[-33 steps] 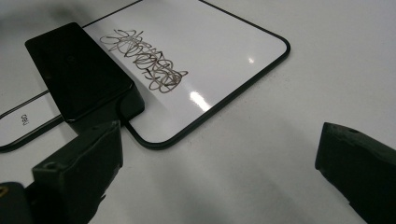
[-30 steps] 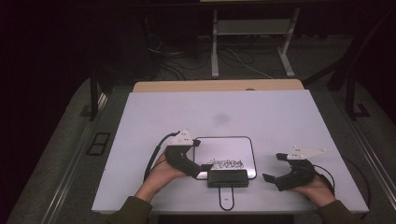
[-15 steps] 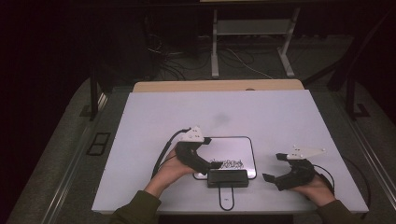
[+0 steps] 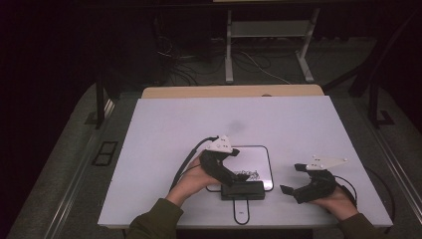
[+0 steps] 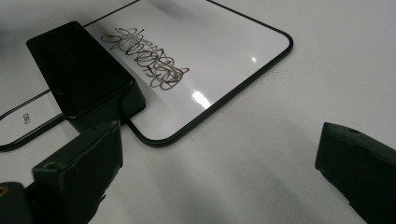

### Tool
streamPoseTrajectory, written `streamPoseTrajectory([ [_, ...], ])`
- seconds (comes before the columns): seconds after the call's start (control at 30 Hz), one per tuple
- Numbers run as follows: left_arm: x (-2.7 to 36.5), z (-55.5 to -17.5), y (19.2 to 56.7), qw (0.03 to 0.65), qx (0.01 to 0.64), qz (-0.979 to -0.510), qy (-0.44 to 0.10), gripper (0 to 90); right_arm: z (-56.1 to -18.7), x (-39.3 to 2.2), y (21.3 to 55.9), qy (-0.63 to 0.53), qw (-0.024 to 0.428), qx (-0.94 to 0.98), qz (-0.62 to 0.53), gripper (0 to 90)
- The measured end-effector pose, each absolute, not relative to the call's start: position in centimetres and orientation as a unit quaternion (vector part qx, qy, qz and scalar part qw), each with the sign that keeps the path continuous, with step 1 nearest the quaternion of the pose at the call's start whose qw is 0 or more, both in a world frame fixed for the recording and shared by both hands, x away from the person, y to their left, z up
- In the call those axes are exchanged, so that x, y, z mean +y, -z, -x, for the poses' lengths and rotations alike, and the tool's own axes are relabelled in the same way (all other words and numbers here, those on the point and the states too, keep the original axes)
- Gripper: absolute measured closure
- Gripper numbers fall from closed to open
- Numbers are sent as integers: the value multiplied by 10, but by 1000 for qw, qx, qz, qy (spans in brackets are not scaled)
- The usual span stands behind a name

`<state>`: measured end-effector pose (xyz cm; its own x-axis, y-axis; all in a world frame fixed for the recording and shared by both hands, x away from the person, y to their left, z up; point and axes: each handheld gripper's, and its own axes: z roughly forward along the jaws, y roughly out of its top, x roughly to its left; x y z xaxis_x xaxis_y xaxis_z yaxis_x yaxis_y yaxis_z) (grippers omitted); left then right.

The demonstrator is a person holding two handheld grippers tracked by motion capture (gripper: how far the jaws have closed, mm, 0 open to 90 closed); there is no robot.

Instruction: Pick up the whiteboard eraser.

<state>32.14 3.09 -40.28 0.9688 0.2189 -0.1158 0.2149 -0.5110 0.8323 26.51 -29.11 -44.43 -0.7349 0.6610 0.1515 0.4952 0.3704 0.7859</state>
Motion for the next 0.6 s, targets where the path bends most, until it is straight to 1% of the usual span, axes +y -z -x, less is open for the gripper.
streamPoseTrajectory([
  [0.1, 30, -319, 403, 473, 119, -873, -4, 129, -265, -292, 445, -437, 94, 821, -355, 0],
  [0.47, 24, -307, 409, 444, 96, -891, -5, 170, -265, -292, 445, -434, 92, 825, -350, 0],
  [0.53, 24, -305, 411, 438, 88, -895, 2, 205, -265, -292, 445, -432, 91, 826, -349, 0],
  [0.6, 24, -303, 413, 428, 83, -900, 2, 212, -265, -291, 446, -432, 93, 827, -348, 0],
])
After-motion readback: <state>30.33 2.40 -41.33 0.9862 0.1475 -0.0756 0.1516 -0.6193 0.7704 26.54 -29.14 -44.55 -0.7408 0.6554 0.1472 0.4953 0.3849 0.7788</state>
